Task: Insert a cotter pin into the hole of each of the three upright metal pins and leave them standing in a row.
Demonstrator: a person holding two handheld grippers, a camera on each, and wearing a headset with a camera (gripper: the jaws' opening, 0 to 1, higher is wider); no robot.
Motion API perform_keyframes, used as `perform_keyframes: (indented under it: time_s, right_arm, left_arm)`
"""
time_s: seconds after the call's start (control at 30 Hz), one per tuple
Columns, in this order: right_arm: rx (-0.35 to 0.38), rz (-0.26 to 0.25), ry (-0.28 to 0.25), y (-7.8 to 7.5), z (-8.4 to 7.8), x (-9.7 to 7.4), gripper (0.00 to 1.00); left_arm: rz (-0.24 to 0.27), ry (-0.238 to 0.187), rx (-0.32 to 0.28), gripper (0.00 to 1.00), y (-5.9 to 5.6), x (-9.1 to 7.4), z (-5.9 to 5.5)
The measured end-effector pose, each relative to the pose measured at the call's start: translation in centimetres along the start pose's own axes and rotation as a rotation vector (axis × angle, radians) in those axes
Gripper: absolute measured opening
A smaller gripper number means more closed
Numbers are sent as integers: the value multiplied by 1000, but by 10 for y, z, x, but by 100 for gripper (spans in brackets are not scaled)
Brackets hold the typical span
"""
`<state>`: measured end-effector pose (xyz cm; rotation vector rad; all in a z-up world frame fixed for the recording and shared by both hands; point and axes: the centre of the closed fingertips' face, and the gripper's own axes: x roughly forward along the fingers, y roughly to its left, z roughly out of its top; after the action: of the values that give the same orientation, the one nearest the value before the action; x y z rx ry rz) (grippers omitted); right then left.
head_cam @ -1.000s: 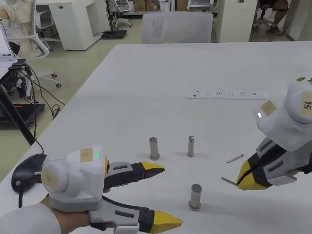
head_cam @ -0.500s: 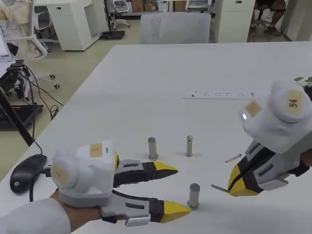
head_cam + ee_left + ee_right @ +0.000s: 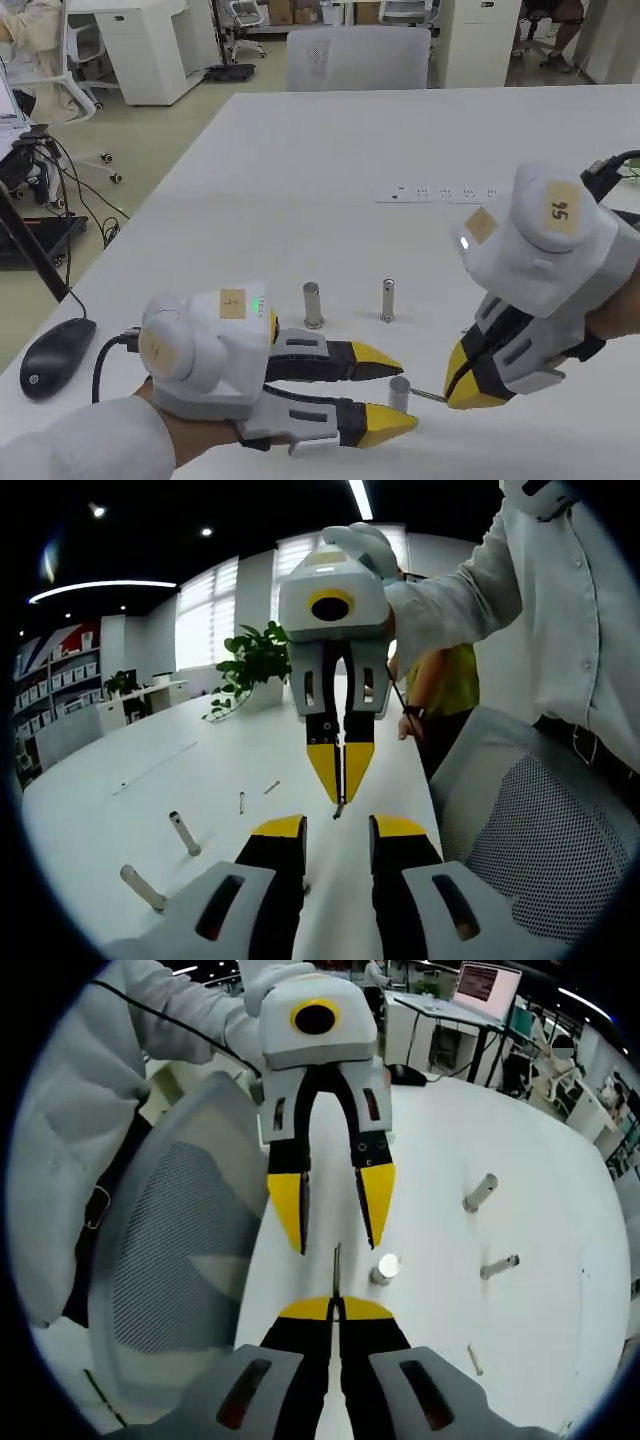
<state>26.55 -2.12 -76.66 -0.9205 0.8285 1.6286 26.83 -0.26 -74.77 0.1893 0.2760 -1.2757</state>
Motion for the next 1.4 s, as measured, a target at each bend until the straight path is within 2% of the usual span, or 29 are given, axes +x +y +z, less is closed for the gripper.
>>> perform_keyframes:
  time_s: [0.13,0.27,0.47,0.67,1.07,1.4]
  right_arm:
    - [-6,11,12,1,1,1,2]
    - [-8,20,18,2,3,1,2]
    - [-14,33,35,5,4,2,2]
    - [-25,38,51,7,4,3,2]
    - [-66,35,77,8,4,4,2]
    - [-112,25,97,7,5,4,2]
  left_arm:
    - [-5,-4,26,14,-1,2,2]
    - [-15,7,49,14,-4,5,2]
    - [-36,28,96,8,-11,8,1]
    - [-34,46,115,6,-11,10,-1]
    - [-31,50,101,2,-9,11,-2]
    - [-28,60,50,1,-8,11,-6]
